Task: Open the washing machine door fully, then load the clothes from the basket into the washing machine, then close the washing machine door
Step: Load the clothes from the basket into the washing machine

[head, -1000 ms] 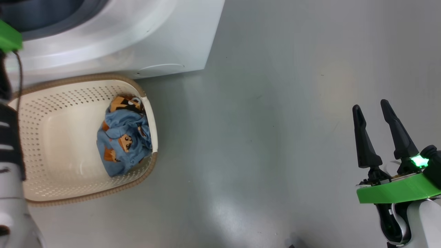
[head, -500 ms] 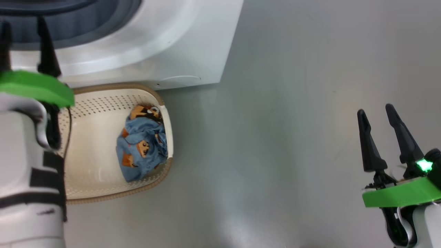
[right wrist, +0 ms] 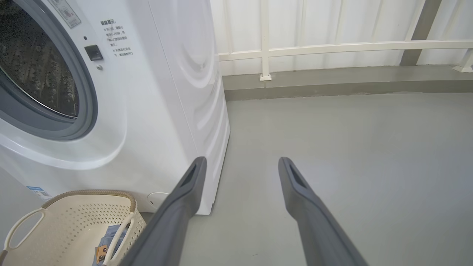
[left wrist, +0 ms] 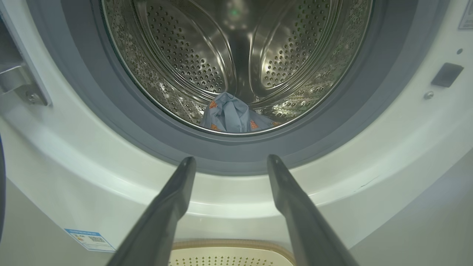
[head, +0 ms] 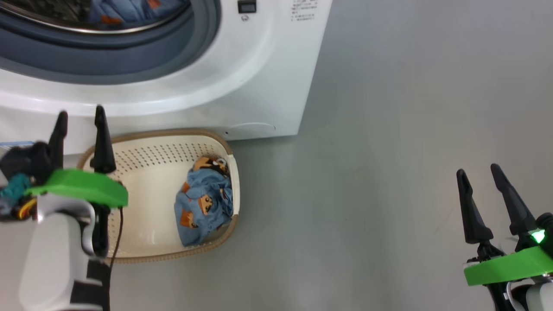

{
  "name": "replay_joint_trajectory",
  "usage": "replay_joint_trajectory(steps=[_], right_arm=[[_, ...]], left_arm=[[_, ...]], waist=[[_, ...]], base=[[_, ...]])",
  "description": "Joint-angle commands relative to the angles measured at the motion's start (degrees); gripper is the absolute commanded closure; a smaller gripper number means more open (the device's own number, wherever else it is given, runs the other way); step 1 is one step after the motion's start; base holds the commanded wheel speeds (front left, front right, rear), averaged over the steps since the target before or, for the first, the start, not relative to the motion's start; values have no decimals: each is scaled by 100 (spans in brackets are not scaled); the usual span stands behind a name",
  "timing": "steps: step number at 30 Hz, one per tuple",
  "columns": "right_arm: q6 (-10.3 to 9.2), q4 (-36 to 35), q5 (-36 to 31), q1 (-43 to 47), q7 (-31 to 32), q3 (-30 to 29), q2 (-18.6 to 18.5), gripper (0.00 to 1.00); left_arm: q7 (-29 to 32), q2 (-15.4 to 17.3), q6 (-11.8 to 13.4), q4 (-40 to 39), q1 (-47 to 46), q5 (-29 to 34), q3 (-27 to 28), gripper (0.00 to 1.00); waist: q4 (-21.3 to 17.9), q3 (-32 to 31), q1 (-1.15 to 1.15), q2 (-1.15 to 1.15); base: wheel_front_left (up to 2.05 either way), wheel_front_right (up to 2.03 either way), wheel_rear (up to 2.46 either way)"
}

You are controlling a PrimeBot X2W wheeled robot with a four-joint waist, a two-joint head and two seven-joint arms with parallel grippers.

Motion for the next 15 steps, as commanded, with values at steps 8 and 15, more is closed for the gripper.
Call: replay_joint_trajectory(steps=[8, 15], right_arm=[[35, -45, -62, 403, -27, 75, -118, 0], [35, -19, -71, 850, -27, 3, -102, 0]], left_arm=[[-32, 104, -14, -560, 992, -25, 105, 0], [-32, 75, -14, -1028, 1947, -23, -48, 0]], waist=[[164, -662, 1, 0], [223, -1209, 1, 0]], base=[[0, 0, 0], [0, 0, 0]])
